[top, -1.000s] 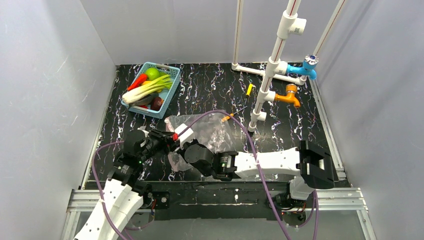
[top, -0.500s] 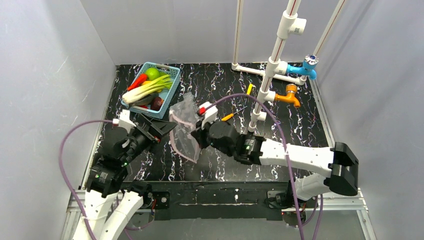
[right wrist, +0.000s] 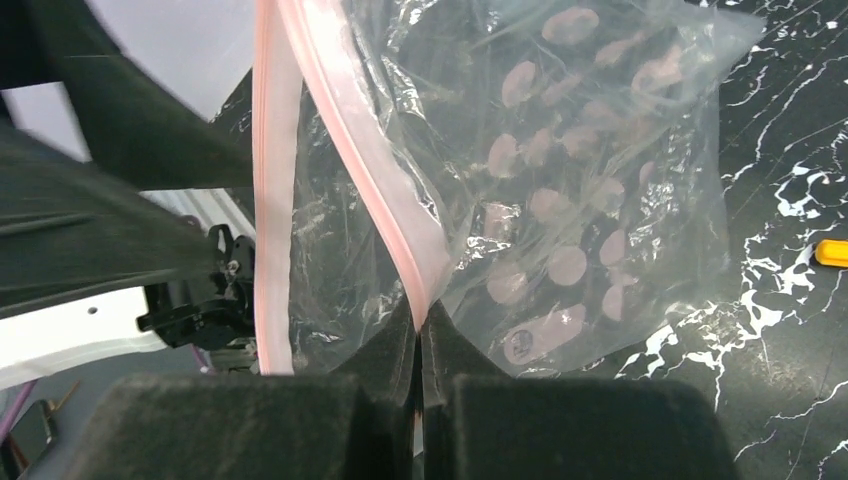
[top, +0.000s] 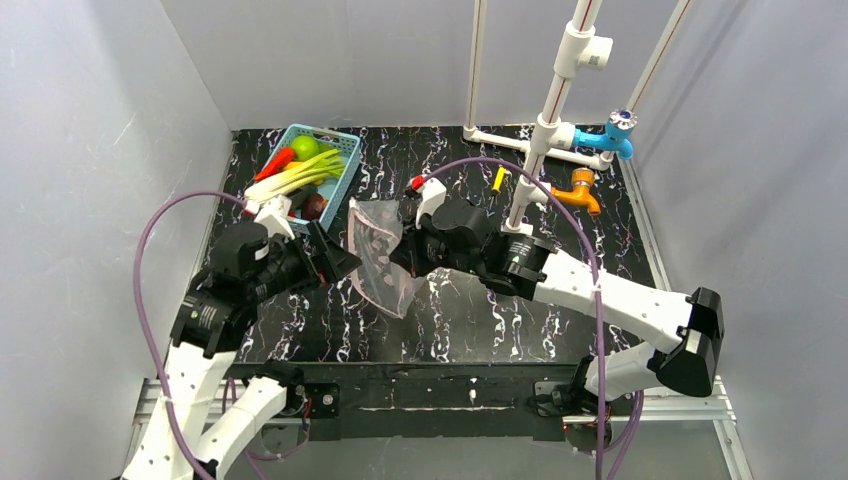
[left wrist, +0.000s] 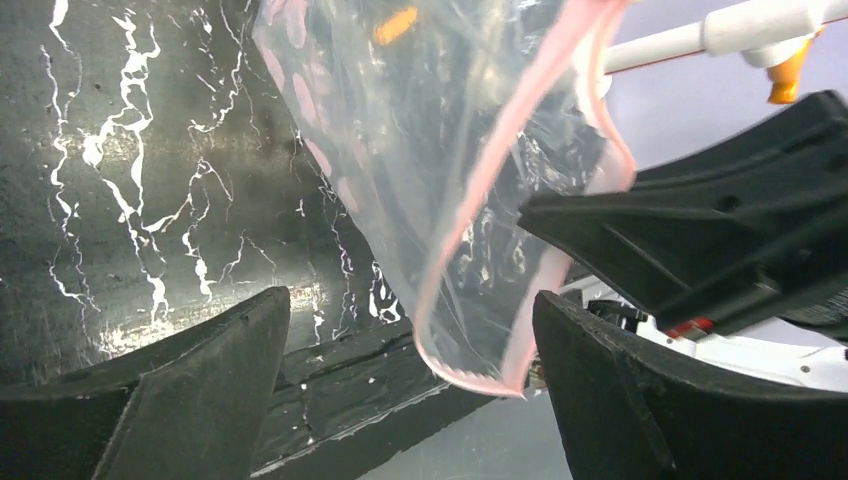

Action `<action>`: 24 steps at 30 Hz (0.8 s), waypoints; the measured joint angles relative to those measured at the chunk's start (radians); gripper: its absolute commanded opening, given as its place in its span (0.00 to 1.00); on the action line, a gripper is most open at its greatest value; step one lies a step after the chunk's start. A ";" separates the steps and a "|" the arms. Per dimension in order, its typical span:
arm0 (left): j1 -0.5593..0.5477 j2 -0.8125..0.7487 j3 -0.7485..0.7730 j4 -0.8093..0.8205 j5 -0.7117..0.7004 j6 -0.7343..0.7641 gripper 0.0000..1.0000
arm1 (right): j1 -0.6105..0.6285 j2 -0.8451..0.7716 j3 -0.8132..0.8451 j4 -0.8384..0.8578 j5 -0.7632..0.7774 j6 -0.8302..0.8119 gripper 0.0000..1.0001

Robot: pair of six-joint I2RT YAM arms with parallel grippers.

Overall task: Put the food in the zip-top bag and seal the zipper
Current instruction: Open the zipper of the food storage bag.

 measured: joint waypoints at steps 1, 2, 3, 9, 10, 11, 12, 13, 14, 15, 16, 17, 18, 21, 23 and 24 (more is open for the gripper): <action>0.000 0.022 0.000 0.002 0.015 0.012 0.76 | 0.000 0.000 0.013 -0.016 -0.008 0.000 0.01; 0.000 0.044 0.000 0.009 0.031 0.019 0.67 | 0.000 0.000 0.024 -0.027 -0.013 0.000 0.01; 0.000 0.067 0.000 0.021 0.051 0.022 0.56 | 0.000 0.000 0.035 -0.036 -0.016 0.001 0.01; -0.001 0.200 -0.002 0.098 0.146 0.024 0.00 | 0.006 0.016 0.089 -0.119 0.030 -0.001 0.12; -0.001 0.205 -0.004 0.107 0.152 0.024 0.00 | 0.011 0.026 0.103 -0.138 0.055 -0.002 0.18; -0.001 0.205 -0.007 0.115 0.159 0.023 0.00 | 0.015 0.037 0.118 -0.156 0.080 -0.004 0.24; -0.001 0.201 -0.009 0.123 0.165 0.018 0.00 | 0.024 0.050 0.133 -0.173 0.112 -0.008 0.26; -0.001 0.195 -0.013 0.135 0.173 0.014 0.00 | 0.034 0.065 0.150 -0.193 0.146 -0.015 0.28; -0.002 0.188 -0.020 0.146 0.181 0.009 0.00 | 0.045 0.082 0.170 -0.212 0.178 -0.022 0.29; -0.003 0.181 -0.026 0.154 0.189 0.004 0.00 | 0.055 0.102 0.193 -0.229 0.209 -0.031 0.30; -0.004 0.176 -0.032 0.160 0.194 -0.001 0.00 | 0.062 0.121 0.213 -0.244 0.231 -0.039 0.31; -0.006 0.172 -0.038 0.164 0.199 -0.006 0.00 | 0.068 0.139 0.234 -0.261 0.250 -0.046 0.32; -0.007 0.169 -0.042 0.166 0.203 -0.009 0.00 | 0.072 0.159 0.256 -0.276 0.270 -0.054 0.32; -0.007 0.162 -0.049 0.171 0.214 -0.018 0.00 | 0.076 0.199 0.295 -0.300 0.314 -0.075 0.31; -0.008 0.159 -0.049 0.173 0.219 -0.022 0.00 | 0.077 0.202 0.297 -0.313 0.336 -0.087 0.23; -0.008 0.159 -0.049 0.173 0.220 -0.023 0.00 | 0.077 0.202 0.297 -0.317 0.347 -0.094 0.12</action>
